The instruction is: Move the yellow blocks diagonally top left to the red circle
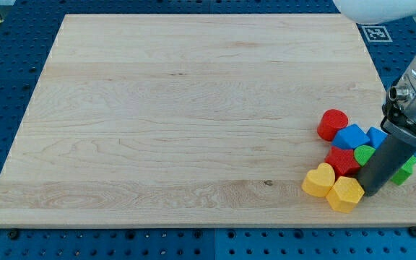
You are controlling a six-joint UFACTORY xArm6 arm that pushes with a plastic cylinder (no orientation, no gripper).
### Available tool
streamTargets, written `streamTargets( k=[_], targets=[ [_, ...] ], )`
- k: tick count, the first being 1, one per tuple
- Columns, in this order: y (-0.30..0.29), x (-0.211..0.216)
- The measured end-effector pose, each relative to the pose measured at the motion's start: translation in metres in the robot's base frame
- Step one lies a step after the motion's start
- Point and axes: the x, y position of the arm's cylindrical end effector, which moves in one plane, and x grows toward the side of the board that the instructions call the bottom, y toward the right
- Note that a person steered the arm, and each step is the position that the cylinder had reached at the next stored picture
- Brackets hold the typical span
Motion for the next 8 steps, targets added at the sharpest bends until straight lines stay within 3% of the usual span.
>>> streamTargets(
  k=[3, 8],
  targets=[
    [0.019, 0.037],
    [-0.037, 0.035]
  ],
)
